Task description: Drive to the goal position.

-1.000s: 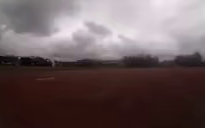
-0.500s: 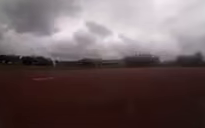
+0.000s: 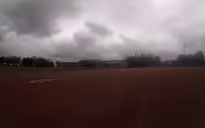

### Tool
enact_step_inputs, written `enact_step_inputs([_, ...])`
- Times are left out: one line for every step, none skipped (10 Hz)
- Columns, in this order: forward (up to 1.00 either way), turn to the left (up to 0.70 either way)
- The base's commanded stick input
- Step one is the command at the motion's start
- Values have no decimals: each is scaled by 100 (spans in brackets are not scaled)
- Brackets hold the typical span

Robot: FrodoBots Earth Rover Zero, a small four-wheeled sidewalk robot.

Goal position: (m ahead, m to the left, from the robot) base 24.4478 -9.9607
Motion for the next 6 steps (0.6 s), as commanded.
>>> enact_step_inputs([70, 0])
enact_step_inputs([70, 0])
enact_step_inputs([70, 0])
enact_step_inputs([70, 0])
enact_step_inputs([70, 0])
enact_step_inputs([70, 0])
